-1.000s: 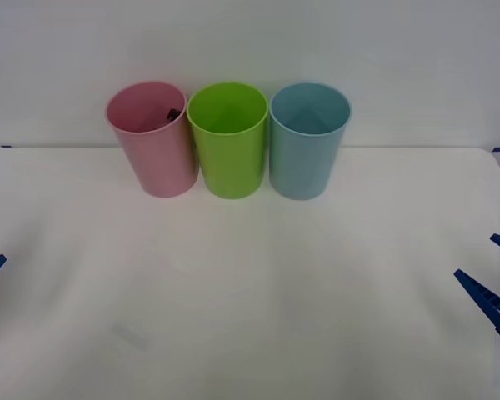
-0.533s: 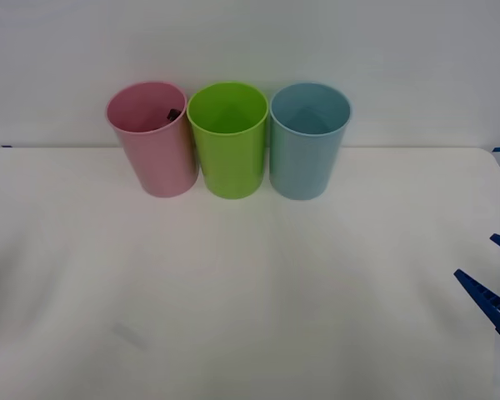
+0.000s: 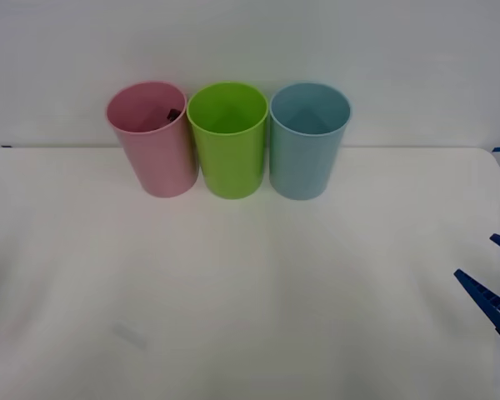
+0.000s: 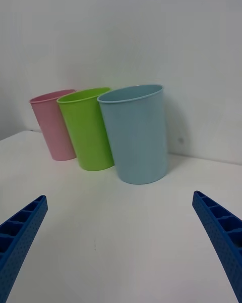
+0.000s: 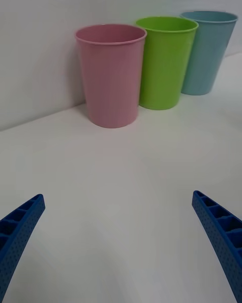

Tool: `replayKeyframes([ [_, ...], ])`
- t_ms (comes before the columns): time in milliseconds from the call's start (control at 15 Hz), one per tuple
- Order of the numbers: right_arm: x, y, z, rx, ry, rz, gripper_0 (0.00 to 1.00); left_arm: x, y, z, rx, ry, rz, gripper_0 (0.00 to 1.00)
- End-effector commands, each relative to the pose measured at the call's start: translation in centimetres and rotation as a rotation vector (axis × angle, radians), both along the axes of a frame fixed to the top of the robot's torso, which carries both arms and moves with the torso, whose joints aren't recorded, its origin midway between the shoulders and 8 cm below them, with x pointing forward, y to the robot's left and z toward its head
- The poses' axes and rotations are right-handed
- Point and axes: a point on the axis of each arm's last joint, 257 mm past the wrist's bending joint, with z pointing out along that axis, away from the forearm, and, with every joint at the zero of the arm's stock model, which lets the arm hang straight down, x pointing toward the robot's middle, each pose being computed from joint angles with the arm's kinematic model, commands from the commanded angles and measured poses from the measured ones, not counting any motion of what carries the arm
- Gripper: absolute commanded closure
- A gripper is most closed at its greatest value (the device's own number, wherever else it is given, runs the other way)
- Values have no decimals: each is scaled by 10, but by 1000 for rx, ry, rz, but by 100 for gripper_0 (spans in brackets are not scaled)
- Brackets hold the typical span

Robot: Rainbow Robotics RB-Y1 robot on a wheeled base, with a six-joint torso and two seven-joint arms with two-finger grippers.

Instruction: Grasp the object on the table and drop it into the matching bin: aluminum can to the light blue bin, PET bottle to the pink bin.

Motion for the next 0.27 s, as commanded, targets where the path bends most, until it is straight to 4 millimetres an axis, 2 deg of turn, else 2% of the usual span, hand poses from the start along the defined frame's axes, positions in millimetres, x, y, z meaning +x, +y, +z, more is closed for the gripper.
replayKeyframes([
  [67,0,0,0,0,0,0,0,1,-3,-3,-6,11,-5,0],
  [267,0,0,0,0,0,0,0,1,-3,-3,-6,11,-5,0],
])
